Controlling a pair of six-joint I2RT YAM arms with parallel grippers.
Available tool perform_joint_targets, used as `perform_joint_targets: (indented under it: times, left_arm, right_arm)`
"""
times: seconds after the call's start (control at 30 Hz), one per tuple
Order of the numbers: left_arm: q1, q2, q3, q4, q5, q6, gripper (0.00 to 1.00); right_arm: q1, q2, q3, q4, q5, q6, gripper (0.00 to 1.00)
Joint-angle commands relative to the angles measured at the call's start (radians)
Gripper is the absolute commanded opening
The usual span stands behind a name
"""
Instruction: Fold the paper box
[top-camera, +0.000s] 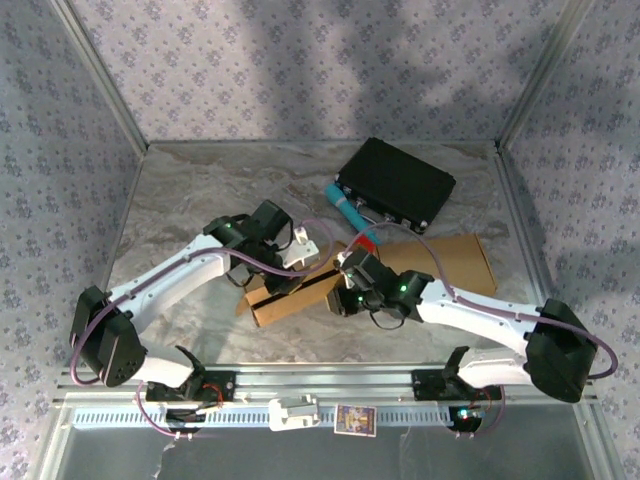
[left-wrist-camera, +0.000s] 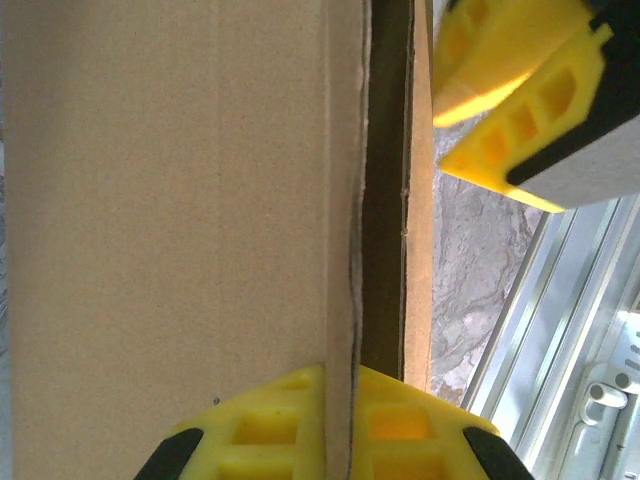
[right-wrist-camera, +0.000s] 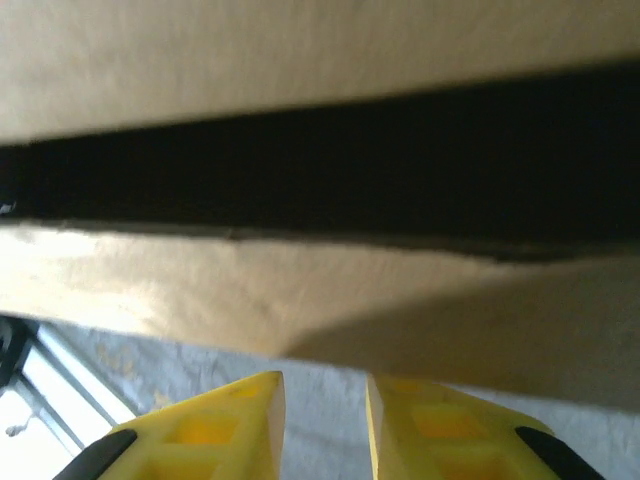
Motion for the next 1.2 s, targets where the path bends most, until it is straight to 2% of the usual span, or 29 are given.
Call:
perform_joint_targets:
  times: [0.0, 0.17, 0.27, 0.37, 0.43, 0.63, 0.77, 0.93, 1.07, 1.17]
  left_arm:
    - [0.027, 0.027, 0.018, -0.036, 0.070, -0.014, 0.00]
    - [0.068, 0.035, 0.027, -0.034, 0.110, -0.025, 0.07]
    - [0.100, 0.031, 0.037, -0.036, 0.119, -0.035, 0.24]
    - [0.123, 0.019, 0.040, -0.031, 0.127, -0.035, 0.43]
    - [0.138, 0.012, 0.039, -0.023, 0.128, -0.036, 0.50]
    - [0.170, 0.024, 0.038, -0.034, 0.138, -0.019, 0.51]
    - [0.142, 0.019, 0.016, -0.009, 0.142, -0.069, 0.51]
    - [0.077, 0.032, -0.062, 0.054, 0.095, -0.132, 0.54]
    - [0.051, 0.029, -0.113, 0.103, 0.015, -0.165, 0.54]
    - [0.051, 0.036, -0.119, 0.101, 0.012, -0.171, 0.54]
  right_arm:
    - [0.000, -0.016, -0.036, 0.230, 0.106, -0.063, 0.29]
    - [-0.003, 0.010, -0.061, 0.419, 0.147, -0.095, 0.30]
    - [-0.023, 0.033, -0.048, 0.487, 0.138, -0.097, 0.29]
    - [-0.052, 0.085, 0.014, 0.479, 0.100, -0.089, 0.27]
    - [-0.063, 0.121, 0.054, 0.469, 0.075, -0.087, 0.26]
    - [-0.101, 0.207, 0.146, 0.406, 0.022, -0.065, 0.24]
    - [-0.116, 0.078, 0.052, 0.370, 0.052, 0.009, 0.23]
    - [-0.144, -0.139, -0.036, 0.163, 0.079, 0.038, 0.24]
    - [-0.285, -0.232, -0.025, 0.064, 0.027, 0.048, 0.28]
    - [-0.406, -0.154, 0.071, 0.005, -0.043, 0.045, 0.31]
